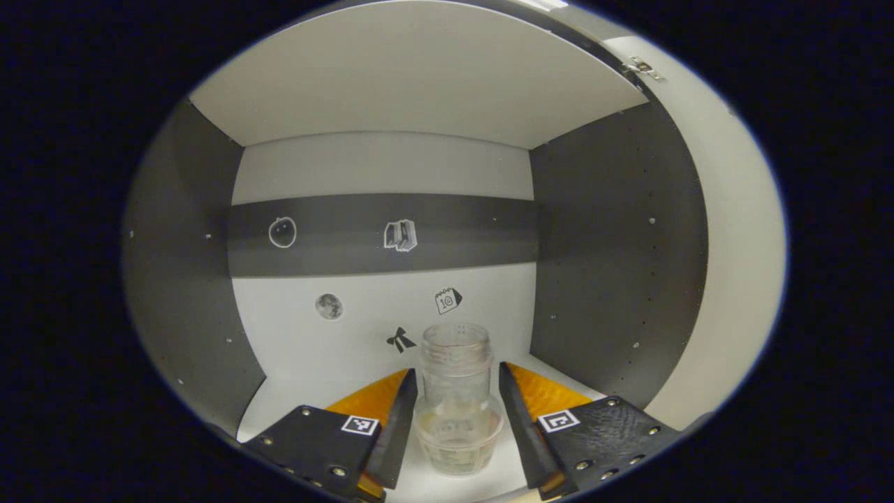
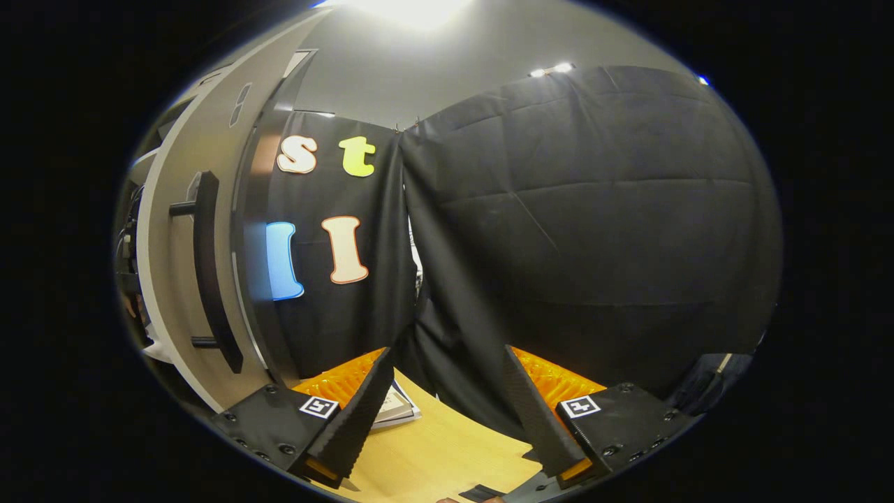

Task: Grasp the bottle in the cabinet with the left hand and place it on the coaster, then close the right door with the right hand and the left door with the left hand.

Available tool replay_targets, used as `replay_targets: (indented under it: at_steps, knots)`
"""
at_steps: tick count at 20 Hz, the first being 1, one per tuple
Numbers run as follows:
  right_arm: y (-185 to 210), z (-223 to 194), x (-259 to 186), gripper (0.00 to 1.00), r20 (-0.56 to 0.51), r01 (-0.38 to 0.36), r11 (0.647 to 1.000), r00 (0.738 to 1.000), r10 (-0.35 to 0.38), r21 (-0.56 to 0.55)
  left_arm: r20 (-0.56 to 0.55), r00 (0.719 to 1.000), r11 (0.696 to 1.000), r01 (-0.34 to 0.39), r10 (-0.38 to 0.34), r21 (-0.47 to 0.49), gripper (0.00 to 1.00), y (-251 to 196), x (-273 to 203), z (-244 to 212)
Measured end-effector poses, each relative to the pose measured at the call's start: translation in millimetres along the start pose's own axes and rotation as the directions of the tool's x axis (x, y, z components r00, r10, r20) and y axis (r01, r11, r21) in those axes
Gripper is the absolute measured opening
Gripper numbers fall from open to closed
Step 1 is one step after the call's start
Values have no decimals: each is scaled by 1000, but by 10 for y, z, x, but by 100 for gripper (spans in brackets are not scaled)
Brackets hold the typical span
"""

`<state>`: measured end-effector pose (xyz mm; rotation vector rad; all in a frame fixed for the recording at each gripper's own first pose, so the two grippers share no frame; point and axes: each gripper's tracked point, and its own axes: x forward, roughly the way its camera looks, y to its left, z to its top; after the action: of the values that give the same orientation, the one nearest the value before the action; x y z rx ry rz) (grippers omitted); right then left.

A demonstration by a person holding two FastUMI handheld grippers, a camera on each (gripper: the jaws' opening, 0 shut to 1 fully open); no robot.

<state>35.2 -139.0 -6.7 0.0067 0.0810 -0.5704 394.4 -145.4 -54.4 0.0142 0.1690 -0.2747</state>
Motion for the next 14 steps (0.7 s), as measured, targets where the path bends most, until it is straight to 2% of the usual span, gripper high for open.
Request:
replay_targets:
  at_steps: [1, 3, 4, 5, 7, 8, 9, 14]
  knots:
    - [-9, -1, 5, 99, 0, 1, 1000, 1000, -1, 4, 7, 1000, 1000, 4, -4, 9, 67, -13, 1, 25]
    - [-22, -24, 26, 96, -4, 1, 1000, 1000, -1, 10, 19, 1000, 999, 21, -21, 27, 54, -45, 70, 54]
    - [-22, -36, 33, 96, -5, 0, 1000, 1000, 0, 12, 18, 999, 999, 28, -28, 29, 53, -59, 45, 59]
    - [-16, -29, 39, 99, -3, -2, 1000, 1000, 2, 13, 17, 999, 999, 36, -36, 26, 39, -79, 29, 68]
    - [-22, -37, 20, 99, 1, -5, 1000, 1000, 5, 11, 13, 1000, 1000, 23, -23, 15, 47, -74, -2, 70]
    - [-31, -54, 13, 99, 1, -7, 1000, 1000, 7, 11, 13, 1000, 1000, 5, -6, 13, 36, -46, -28, 63]
    - [-30, -53, 11, 96, 0, -9, 1000, 1000, 9, 12, 9, 1000, 1000, 11, -11, 6, 36, -62, -50, 67]
    - [-49, -44, -37, 96, 6, -19, 1000, 1000, 19, 19, 31, 999, 999, 43, -42, -32, 36, -64, -320, 188]
